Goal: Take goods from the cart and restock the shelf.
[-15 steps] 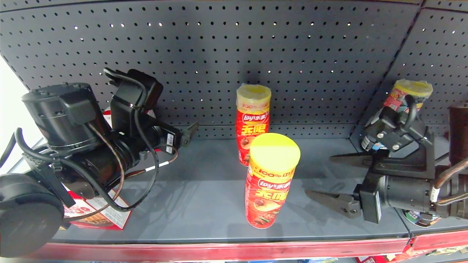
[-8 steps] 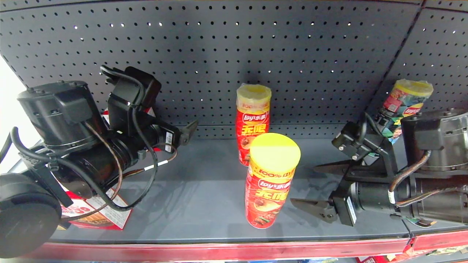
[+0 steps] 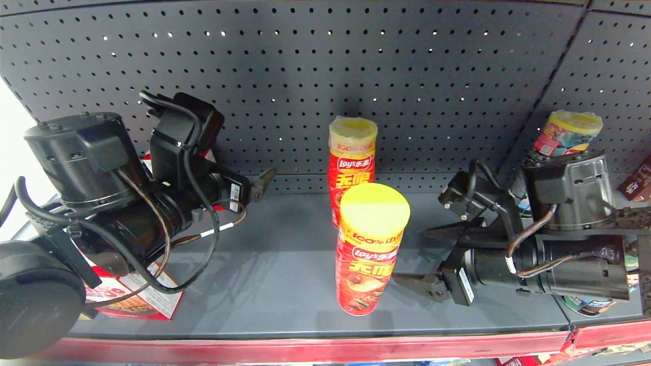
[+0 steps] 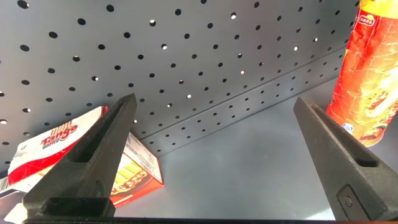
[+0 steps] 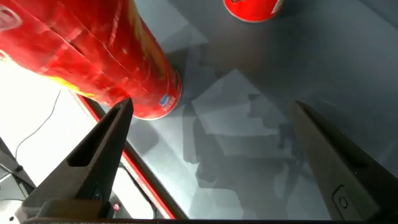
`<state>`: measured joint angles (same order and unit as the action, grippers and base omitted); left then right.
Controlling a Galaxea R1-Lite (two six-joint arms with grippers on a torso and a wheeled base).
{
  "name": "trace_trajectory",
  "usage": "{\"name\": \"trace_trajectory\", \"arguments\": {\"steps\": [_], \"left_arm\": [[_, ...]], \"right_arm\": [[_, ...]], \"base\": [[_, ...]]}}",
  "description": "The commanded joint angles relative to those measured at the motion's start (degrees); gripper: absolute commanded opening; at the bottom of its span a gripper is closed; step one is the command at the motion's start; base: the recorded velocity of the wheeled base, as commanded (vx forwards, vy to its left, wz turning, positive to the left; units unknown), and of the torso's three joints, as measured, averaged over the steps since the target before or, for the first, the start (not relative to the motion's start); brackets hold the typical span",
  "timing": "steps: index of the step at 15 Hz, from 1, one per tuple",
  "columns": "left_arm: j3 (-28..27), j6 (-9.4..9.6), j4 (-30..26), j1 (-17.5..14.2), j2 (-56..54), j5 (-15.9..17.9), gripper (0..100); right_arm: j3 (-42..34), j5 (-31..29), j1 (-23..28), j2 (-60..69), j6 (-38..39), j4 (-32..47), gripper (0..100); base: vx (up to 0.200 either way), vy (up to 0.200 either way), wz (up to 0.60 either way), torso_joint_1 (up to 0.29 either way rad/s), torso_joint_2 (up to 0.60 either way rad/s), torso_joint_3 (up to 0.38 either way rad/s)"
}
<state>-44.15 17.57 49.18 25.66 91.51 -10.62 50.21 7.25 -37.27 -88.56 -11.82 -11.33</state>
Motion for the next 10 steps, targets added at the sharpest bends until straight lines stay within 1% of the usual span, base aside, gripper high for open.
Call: {"name": "trace_trajectory", "arguments": {"steps": [1, 4, 10], "left_arm": [[-0.1, 0.01, 0.0, 0.0, 0.0, 0.0, 100], [-0.3, 0.01, 0.0, 0.1, 0.0, 0.0, 100], [-0.2, 0.01, 0.0, 0.0, 0.0, 0.0, 100]], "right_arm": [[-0.2, 0.0, 1.0, 0.7, 0.0, 0.0, 100], [0.7, 0.0, 1.6, 0.0, 0.0, 0.0, 100], [2.4, 0.0, -0.2, -2.4, 0.0, 0.0, 100]], "base": [[0.0, 0.0, 0.0, 0.0, 0.0, 0.0], [0.0, 0.0, 0.0, 0.0, 0.0, 0.0], [0.0, 0.0, 0.0, 0.0, 0.0, 0.0]]}}
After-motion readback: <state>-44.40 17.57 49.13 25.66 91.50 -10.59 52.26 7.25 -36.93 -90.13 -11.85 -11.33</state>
